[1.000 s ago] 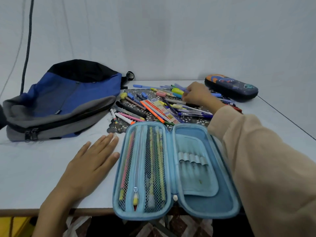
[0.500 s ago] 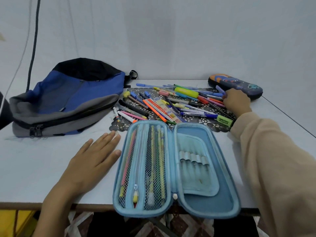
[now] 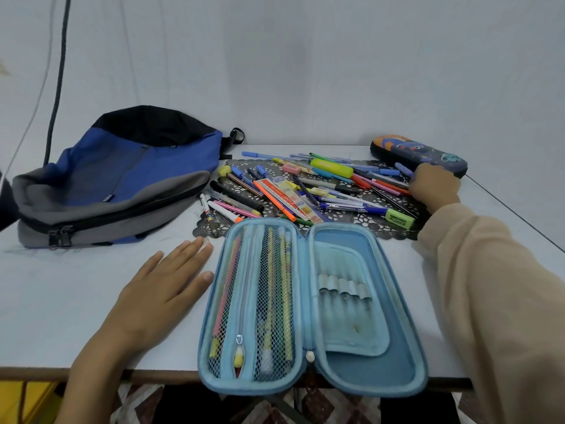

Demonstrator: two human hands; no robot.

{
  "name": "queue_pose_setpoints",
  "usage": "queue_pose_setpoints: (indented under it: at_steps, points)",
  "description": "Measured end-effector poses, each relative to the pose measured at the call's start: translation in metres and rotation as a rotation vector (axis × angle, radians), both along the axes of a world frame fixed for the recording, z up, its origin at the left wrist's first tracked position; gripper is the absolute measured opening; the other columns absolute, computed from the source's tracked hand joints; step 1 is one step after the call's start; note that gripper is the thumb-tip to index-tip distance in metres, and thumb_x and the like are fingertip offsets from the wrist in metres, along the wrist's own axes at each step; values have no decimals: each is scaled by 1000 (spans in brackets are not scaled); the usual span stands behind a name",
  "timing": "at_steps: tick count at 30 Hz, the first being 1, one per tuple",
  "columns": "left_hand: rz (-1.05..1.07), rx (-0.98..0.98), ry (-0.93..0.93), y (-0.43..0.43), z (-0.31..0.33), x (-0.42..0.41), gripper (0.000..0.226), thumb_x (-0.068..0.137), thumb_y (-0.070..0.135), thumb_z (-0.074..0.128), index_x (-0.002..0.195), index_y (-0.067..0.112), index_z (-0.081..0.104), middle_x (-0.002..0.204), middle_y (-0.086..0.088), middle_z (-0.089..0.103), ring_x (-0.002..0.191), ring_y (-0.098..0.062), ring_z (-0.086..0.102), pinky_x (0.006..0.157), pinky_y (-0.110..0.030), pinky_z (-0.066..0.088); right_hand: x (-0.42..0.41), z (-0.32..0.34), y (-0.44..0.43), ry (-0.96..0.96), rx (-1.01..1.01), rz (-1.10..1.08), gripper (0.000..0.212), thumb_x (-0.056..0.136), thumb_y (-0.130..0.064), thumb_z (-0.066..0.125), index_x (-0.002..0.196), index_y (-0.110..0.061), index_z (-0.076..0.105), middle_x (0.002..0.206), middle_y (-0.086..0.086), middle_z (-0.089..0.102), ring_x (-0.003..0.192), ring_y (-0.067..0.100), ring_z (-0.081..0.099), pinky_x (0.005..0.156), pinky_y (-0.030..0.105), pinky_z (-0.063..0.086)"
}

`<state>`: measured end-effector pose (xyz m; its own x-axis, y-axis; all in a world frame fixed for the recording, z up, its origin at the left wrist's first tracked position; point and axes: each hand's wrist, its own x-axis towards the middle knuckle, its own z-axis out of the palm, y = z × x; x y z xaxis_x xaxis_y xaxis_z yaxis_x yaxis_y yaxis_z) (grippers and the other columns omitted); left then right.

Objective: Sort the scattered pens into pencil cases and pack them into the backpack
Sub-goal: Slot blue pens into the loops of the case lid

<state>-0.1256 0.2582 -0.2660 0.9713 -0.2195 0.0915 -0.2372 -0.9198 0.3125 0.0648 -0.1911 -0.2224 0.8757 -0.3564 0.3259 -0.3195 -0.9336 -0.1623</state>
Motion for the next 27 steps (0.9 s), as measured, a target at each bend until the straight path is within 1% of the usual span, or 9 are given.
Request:
queue_pose_setpoints:
  at_steps: [4,6,10,12,14,17,22,25,27]
  points:
    - [-5,-10,0,0,0,0,91,65,91,-14,144,55,11,152,36,-1,137,21,-10,120,-23,-4,-1,9,-6,0,65,112,15,95,-24,51,98,-13,62,105,18,64,101,38,59,76,39,44]
    - [-6,-10,0,0,0,0,91,65,91,-14,145,54,10,152,36,-2,137,21,-10,120,-23,-5,0,13,-6,-83,269,160,9,85,-24,67,89,-16,67,90,10,66,92,32,61,72,34,43]
    - [-6,-3,-1,0,0,0,91,65,90,-15,145,54,10,152,36,-3,137,21,-11,119,-22,-6,0,24,5,-365,908,221,12,72,-12,81,75,-15,69,72,-6,60,80,18,58,72,29,44]
    - [-5,-2,-4,0,-1,0,91,65,90,-14,145,54,10,152,36,-2,137,21,-11,119,-21,-6,1,32,12,-486,1076,211,18,76,-18,80,73,-19,62,68,-5,54,65,12,51,59,24,42]
    - [-6,-13,-6,1,-2,0,91,66,91,-13,145,54,11,152,36,-1,137,21,-10,119,-21,-5,4,38,20,-566,1177,254,15,90,-23,66,90,-16,52,69,-2,52,49,8,44,45,20,35]
    - [-4,-11,-7,1,-1,1,91,66,91,-13,145,54,11,153,36,-1,138,20,-9,120,-22,-5,9,43,30,-616,1169,329,6,103,-25,41,99,-21,38,74,-1,59,45,6,48,39,14,34]
    - [-6,-7,-5,1,-1,0,90,66,90,-13,145,54,11,152,36,-1,137,21,-10,119,-20,-6,13,31,47,-544,1050,365,13,104,-29,40,93,-23,44,74,-4,59,52,-2,50,56,19,40]
    - [-5,-6,-3,0,-1,0,89,67,89,-13,145,54,10,152,36,-2,137,21,-11,119,-21,-6,14,19,48,-423,920,373,28,100,-40,44,96,-16,57,82,1,66,75,12,60,74,31,46]
    - [-2,-7,-6,1,-1,0,90,66,90,-13,145,54,11,152,37,-2,137,21,-10,120,-22,-5,12,11,48,-269,717,366,36,98,-43,45,92,-10,59,86,6,64,80,22,58,76,36,43]
